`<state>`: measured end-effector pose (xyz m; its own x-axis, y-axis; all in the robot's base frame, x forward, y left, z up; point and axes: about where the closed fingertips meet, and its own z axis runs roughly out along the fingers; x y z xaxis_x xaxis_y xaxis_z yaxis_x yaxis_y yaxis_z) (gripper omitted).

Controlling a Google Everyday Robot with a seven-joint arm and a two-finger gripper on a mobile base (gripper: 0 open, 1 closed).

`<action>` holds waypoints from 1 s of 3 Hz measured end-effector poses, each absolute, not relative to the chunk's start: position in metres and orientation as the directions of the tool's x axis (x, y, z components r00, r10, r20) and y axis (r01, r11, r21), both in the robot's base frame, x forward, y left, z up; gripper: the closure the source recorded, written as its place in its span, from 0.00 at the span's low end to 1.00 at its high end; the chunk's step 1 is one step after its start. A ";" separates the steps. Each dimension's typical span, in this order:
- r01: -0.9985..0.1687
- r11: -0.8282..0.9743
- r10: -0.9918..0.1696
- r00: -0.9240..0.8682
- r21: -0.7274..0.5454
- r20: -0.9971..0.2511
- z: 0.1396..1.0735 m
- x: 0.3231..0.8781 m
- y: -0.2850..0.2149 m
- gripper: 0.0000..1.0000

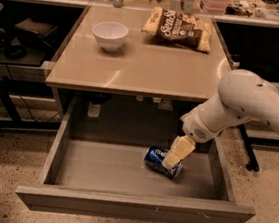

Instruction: Pick pepsi can from top drawer and place on counter

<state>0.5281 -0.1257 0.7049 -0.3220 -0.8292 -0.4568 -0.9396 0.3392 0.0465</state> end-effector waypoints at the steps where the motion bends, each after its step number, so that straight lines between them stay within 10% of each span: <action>1: -0.929 0.362 -0.792 -0.349 0.075 -0.501 0.677 0.533 -0.097 0.00; 3: -0.869 0.494 -0.729 -0.436 0.036 -0.528 0.632 0.518 -0.078 0.00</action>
Offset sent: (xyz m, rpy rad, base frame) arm -0.0031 0.0635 -0.0795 0.1093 -0.0401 -0.1540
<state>0.5183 -0.0784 0.6318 -0.4361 -0.7287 -0.5281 -0.8688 0.4938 0.0361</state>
